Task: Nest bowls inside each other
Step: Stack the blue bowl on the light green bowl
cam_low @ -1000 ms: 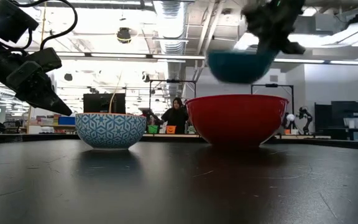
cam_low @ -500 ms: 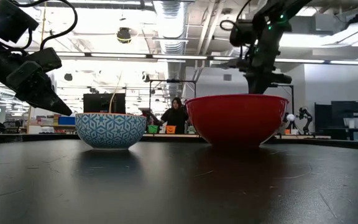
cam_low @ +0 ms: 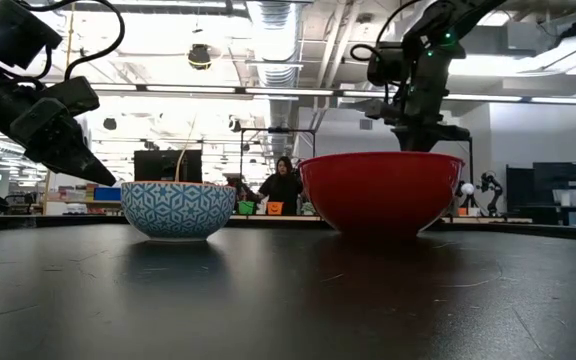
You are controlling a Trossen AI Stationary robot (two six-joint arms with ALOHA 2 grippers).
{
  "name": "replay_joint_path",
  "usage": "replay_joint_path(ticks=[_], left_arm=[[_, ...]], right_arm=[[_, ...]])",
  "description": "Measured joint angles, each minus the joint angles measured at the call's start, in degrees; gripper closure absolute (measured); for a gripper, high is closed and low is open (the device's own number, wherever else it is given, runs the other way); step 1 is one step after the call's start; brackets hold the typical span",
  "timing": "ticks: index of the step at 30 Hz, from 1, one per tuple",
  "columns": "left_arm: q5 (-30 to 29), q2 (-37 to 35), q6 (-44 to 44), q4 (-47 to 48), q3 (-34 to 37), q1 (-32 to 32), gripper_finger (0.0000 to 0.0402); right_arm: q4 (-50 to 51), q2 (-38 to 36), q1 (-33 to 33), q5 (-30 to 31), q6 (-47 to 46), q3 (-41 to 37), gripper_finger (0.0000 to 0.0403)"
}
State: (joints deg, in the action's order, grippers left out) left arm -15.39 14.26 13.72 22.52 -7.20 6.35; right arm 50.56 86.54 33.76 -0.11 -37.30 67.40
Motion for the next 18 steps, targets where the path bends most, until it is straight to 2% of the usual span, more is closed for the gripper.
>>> replay_joint_path(ticks=[18], left_arm=[[-0.01, -0.01, 0.0, -0.02, 0.0, 0.02, 0.0315]], right_arm=[[0.34, -0.02, -1.88, 4.58, 0.13, -1.47, 0.0251]])
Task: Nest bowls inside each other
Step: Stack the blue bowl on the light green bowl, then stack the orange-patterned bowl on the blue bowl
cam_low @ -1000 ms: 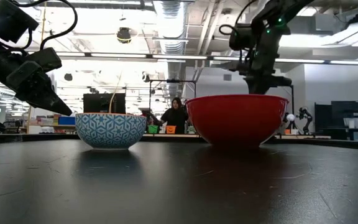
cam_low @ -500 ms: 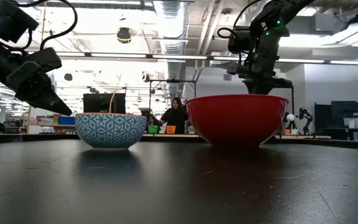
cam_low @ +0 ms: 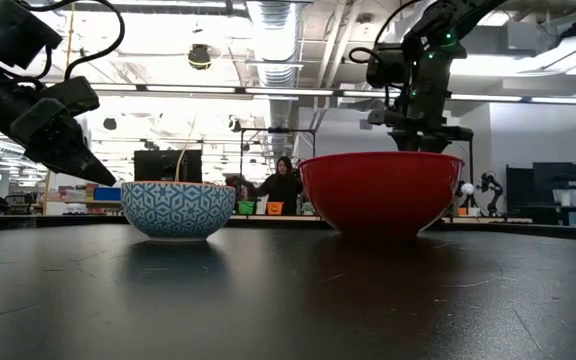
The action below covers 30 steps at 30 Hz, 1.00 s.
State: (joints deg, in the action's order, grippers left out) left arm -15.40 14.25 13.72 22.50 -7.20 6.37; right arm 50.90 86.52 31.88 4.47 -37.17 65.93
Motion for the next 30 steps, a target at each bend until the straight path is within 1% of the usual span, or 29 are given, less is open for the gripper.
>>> replay_joint_path(ticks=[8, 11, 16, 18, 23, 30], left_arm=[[0.0, 0.01, 0.0, 0.02, 0.0, -0.01, 0.0315], [0.0, 0.0, 0.0, 0.02, 0.01, -0.01, 0.0315], [0.0, 0.01, 0.0, 0.02, 0.0, 0.0, 0.0315], [0.0, 0.01, 0.0, 0.01, 0.01, -0.02, 0.0315], [0.0, 0.01, 0.0, 0.02, 0.0, 0.0, 0.0315], [0.0, 0.01, 0.0, 0.01, 0.0, -0.01, 0.0315]], right_arm=[[5.95, 0.0, 0.0, -0.02, 0.35, 4.91, 0.0195], [8.24, -0.07, -0.36, -0.02, 0.33, 7.39, 0.0186], [10.26, -0.07, -2.23, -0.05, 0.13, 10.2, 0.0185], [10.61, -0.07, -3.69, -0.9, 0.13, 10.57, 0.0186], [10.91, -0.07, -8.98, -5.98, -2.72, 10.79, 0.0188], [13.41, -0.04, -21.04, -9.93, -9.36, 10.78, 0.0188]])
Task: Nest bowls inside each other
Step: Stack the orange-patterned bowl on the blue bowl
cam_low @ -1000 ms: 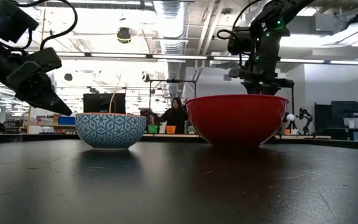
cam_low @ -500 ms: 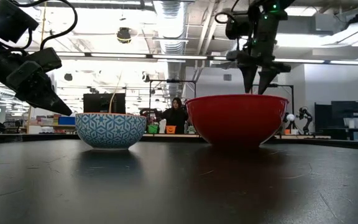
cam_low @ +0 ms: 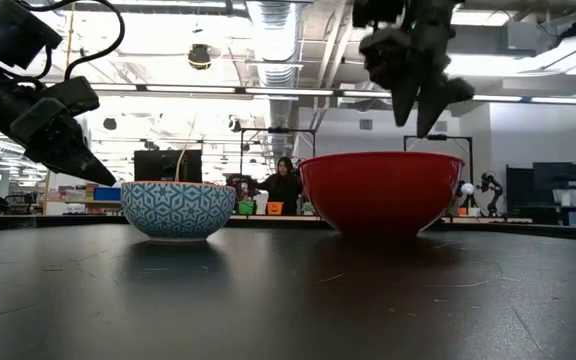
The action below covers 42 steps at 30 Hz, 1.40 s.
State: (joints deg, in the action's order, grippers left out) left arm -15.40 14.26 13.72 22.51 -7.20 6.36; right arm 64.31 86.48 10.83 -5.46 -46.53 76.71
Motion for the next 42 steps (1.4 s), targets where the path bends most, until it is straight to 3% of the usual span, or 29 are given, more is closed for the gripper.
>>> replay_joint_path(ticks=[8, 12, 15, 19, 25, 34, 42], left_arm=[[0.0, 0.0, 0.0, 0.0, 0.0, 0.0, 0.0315], [0.0, -0.01, 0.0, 0.01, 0.0, 0.0, 0.0315], [0.0, 0.0, 0.0, -0.01, 0.0, -0.01, 0.0315], [0.02, -0.01, 0.0, 0.01, 0.0, -0.01, 0.0315], [-0.04, -0.02, 0.0, -0.01, 0.0, 0.01, 0.0315], [-0.07, 0.0, 0.0, -0.01, 0.0, -0.01, 0.0315], [-0.06, -0.02, 0.0, -0.01, 0.0, -0.01, 0.0315]], right_arm=[[-0.03, 0.0, -15.06, 1.01, -10.32, 0.0, 0.0188], [-2.82, 0.0, -20.04, 6.33, -10.51, 0.0, 0.0188], [-11.42, 0.03, -21.45, 10.95, -10.09, -0.02, 0.0188], [-27.47, 2.61, -20.58, 13.58, -4.2, 0.0, 0.0188], [-45.8, 11.46, -16.2, 11.28, 11.79, 1.15, 0.0188], [-42.77, 28.72, -10.76, 10.1, 32.56, 18.14, 0.0188], [-32.39, 40.36, -8.52, 9.93, 41.08, 32.59, 0.0188]])
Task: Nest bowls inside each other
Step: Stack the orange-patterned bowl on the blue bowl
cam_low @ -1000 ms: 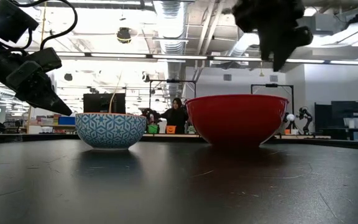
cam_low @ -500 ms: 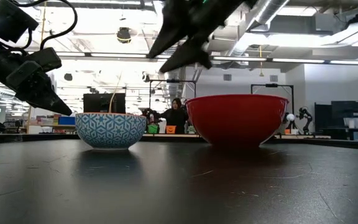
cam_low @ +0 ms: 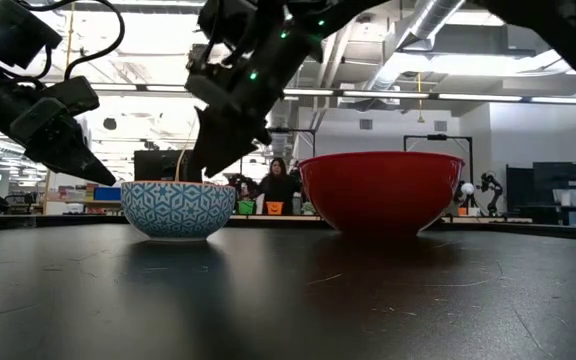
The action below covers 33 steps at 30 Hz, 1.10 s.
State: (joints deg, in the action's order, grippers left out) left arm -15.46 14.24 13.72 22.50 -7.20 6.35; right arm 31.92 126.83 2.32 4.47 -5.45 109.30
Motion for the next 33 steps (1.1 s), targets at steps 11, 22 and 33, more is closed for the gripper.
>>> replay_joint_path(ticks=[11, 22, 33], left_arm=[[0.02, 0.0, 0.0, 0.02, 0.0, 0.02, 0.0315], [0.01, 0.0, 0.0, 0.01, 0.0, 0.0, 0.0315], [0.06, 0.02, 0.0, 0.04, 0.02, 0.0, 0.0315]], right_arm=[[0.05, 2.85, 1.28, -0.85, 2.52, 2.07, 0.0188], [-1.71, 6.76, 0.68, -1.77, 4.44, 1.87, 0.0189], [0.4, 6.53, 0.73, -2.11, 4.51, 1.94, 0.0319]])
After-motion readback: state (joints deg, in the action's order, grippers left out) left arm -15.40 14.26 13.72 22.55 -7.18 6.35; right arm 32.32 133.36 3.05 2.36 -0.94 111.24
